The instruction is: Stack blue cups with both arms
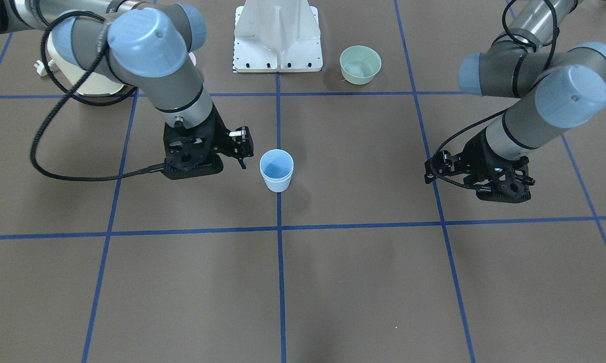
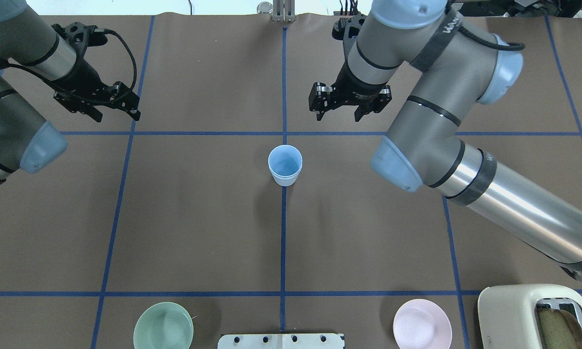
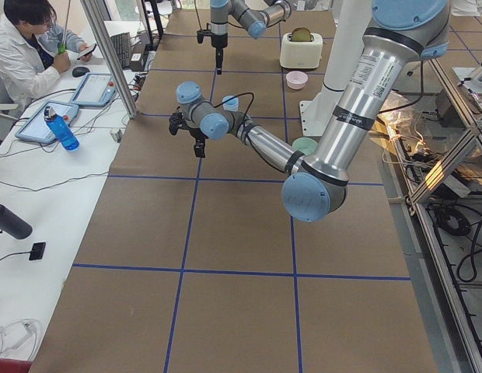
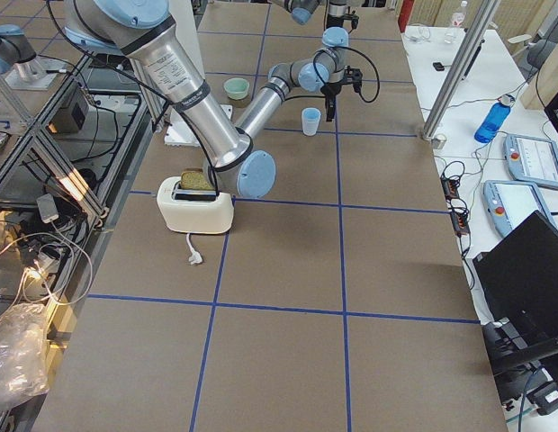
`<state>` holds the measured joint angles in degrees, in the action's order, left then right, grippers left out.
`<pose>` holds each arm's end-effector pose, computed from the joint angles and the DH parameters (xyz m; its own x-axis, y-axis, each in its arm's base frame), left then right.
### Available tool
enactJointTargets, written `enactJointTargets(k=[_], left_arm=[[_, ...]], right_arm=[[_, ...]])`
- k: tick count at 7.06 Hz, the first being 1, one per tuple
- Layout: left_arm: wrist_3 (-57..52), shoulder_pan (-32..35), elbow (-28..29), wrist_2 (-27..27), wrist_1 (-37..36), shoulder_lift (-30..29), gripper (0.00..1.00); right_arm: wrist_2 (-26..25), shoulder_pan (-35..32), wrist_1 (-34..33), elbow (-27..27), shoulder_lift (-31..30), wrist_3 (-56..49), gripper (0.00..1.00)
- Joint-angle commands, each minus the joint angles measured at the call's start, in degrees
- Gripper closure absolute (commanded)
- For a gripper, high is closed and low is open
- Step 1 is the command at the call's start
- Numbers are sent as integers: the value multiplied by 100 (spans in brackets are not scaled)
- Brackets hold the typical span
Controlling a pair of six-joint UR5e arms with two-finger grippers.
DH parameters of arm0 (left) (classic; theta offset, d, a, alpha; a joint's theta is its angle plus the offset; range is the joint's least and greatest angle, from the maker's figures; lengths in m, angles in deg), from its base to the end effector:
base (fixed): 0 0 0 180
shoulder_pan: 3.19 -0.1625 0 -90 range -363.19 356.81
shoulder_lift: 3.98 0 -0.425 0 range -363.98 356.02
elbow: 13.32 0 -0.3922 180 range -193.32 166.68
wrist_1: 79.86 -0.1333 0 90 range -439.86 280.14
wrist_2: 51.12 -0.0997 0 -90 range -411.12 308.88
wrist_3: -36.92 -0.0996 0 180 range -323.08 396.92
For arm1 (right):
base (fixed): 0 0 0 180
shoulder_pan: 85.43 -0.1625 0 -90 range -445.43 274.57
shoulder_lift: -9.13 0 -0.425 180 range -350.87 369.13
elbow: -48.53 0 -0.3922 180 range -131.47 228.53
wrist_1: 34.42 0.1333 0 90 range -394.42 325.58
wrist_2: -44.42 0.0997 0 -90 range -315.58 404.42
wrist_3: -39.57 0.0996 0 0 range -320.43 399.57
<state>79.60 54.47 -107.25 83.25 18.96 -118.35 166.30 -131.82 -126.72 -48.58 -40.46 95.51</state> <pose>0.2903 -0.5774 0.3603 0.5672 0.0865 -0.8190 -0.0572 0.9962 0.0657 -0.4041 -0.5412 0.1857 0.6020 -0.0575 0.7964 -0.0230 0.9957 0.0893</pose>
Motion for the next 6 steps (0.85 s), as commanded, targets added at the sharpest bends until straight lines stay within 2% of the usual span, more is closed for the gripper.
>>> enactJointTargets(k=[1, 2, 3, 5, 6], left_arm=[[-1064, 437, 7, 255, -317, 72, 1], [-1486, 587, -2, 256, -389, 176, 1], [-2117, 858, -2, 256, -398, 430, 1], [-3060, 1359, 24, 413, -512, 800, 1], [-3481, 1588, 25, 510, -513, 1045, 1]], right_arm=[[335, -649, -8, -107, -435, -329, 1], [337, -861, 1, -150, -585, -329, 0], [232, -1011, 1, -133, -795, -973, 0], [336, -1747, -8, -115, -1365, -2503, 0], [528, -2090, -69, -107, -1630, -2587, 0]])
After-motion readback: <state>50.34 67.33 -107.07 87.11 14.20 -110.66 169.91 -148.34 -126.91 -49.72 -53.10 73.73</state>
